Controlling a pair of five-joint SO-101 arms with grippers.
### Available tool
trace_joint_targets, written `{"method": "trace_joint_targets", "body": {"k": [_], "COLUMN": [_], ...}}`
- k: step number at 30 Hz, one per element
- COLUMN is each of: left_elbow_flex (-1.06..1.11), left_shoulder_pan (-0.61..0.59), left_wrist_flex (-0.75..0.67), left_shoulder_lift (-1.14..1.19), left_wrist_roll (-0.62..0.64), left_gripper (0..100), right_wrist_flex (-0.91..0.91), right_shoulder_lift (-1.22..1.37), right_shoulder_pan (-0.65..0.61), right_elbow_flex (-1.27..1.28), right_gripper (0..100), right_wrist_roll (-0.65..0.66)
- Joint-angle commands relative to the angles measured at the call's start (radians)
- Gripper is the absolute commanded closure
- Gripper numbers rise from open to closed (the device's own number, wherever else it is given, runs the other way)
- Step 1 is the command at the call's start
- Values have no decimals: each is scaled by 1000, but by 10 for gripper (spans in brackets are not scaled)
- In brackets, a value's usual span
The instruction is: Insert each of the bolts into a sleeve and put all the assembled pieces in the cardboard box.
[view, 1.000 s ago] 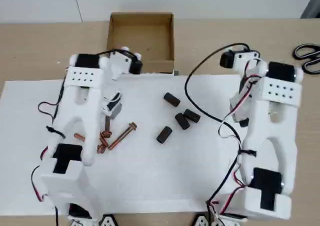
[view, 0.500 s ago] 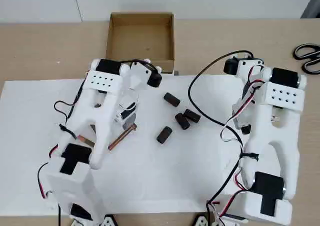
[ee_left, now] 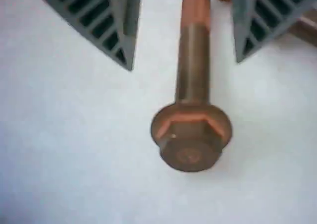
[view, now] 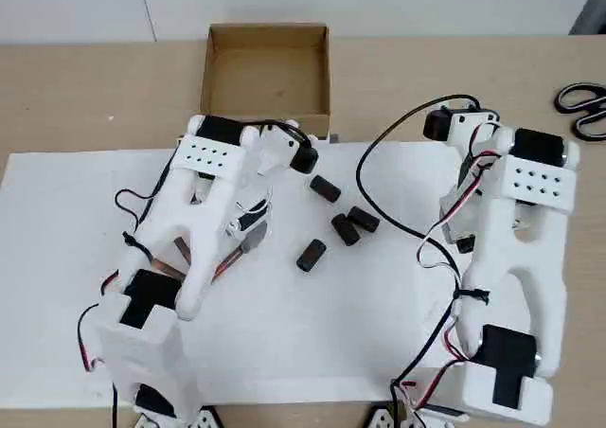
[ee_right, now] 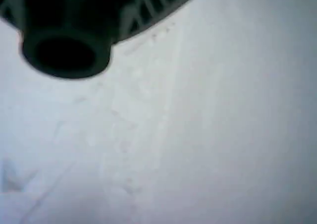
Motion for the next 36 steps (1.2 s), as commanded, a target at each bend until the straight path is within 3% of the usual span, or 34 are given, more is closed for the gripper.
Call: {"method": "trace_joint_targets", "body": {"k": [1,20,26,36], "left_elbow_flex": [-4,-7,-10,-28], "left_shoulder_pan": [3,-5,-9,-2], "left_wrist_flex": [-14,-123,-161,-143], "left_shoulder_lift": [-6,196,276,124], "left_wrist_roll": [-6,-6,-6,43], "left_gripper": [870,874,981,994], "right_wrist_flex": [-15,-15,-15,16], "right_shoulder_lift": [-45,-45,-47,-93], "right_shoulder_pan": [4,4,2,-93], "right_elbow_flex": [-5,-5,-5,-8], "right_gripper": [993,993,993,995], "right_wrist_roll": [-3,-3,-3,-15]}}
